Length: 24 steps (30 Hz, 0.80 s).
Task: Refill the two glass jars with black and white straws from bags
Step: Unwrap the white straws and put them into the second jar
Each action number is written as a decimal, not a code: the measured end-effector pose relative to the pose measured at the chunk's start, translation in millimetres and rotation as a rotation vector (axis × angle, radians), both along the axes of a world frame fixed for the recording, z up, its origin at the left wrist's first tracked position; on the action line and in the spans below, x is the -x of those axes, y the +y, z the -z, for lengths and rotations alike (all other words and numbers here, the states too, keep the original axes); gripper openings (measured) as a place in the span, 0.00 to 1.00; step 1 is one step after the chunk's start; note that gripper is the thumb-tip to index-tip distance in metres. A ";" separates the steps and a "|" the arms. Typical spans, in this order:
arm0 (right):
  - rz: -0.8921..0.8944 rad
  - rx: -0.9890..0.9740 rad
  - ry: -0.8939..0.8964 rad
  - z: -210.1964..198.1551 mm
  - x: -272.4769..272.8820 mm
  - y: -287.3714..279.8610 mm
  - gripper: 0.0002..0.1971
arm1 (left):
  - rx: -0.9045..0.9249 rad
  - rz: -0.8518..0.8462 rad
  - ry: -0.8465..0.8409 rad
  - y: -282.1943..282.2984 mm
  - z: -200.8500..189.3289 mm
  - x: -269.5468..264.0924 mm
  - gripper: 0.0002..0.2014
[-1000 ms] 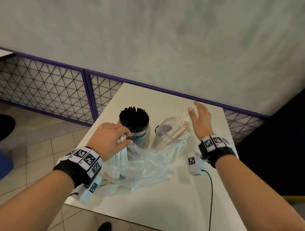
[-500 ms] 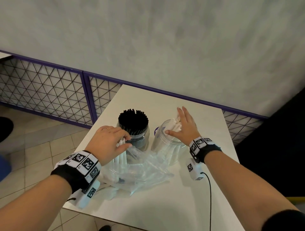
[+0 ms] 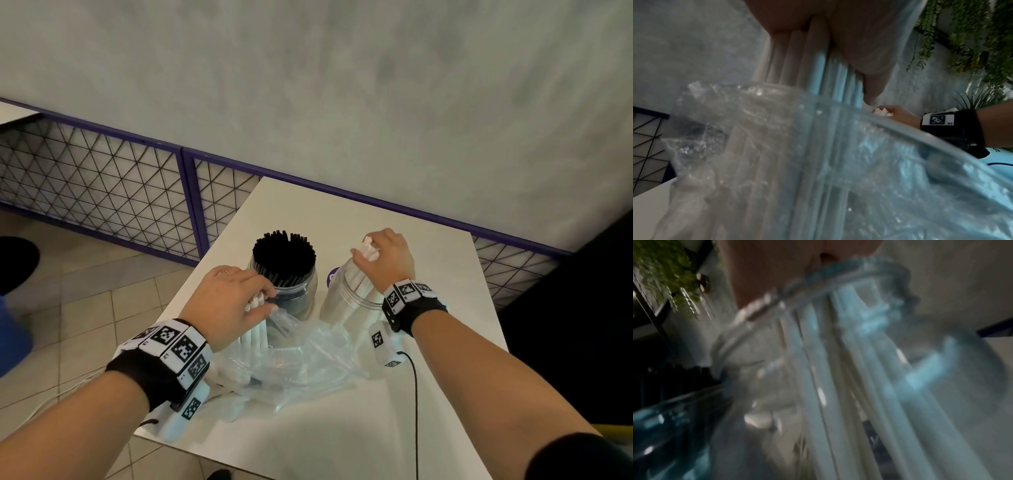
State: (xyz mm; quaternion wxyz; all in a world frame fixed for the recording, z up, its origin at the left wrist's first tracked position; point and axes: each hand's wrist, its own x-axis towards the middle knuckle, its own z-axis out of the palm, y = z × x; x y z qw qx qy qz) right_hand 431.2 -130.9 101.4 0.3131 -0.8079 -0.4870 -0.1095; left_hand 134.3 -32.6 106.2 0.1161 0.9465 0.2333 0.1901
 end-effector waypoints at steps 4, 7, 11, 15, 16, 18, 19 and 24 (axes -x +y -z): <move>0.053 0.060 0.027 -12.0 -12.5 -2.5 0.21 | -0.008 0.000 -0.006 0.5 0.5 0.7 0.17; 0.058 0.171 0.100 -9.9 -19.1 -7.5 0.25 | -0.013 0.002 -0.005 -0.3 -0.9 0.3 0.17; -0.010 0.100 0.122 -8.8 -20.0 -11.8 0.22 | -0.015 0.001 -0.008 -0.2 -0.4 -0.2 0.17; 0.026 0.152 0.080 -9.9 -20.6 -10.7 0.21 | -0.023 -0.003 -0.013 -0.8 0.4 -0.6 0.16; 0.035 0.154 0.069 -10.7 -21.1 -10.6 0.21 | -0.020 -0.002 -0.011 -0.8 0.3 -0.6 0.16; 0.023 0.140 0.064 -13.5 -21.7 -11.0 0.23 | -0.012 0.000 0.000 -1.1 -0.1 -0.1 0.16; 0.002 0.151 0.076 -15.9 -21.3 -11.4 0.24 | -0.012 -0.001 0.003 -1.1 0.2 0.0 0.16; -0.095 0.255 0.066 -36.8 -27.2 -26.5 0.29 | -0.018 -0.001 -0.009 -1.0 1.8 0.7 0.15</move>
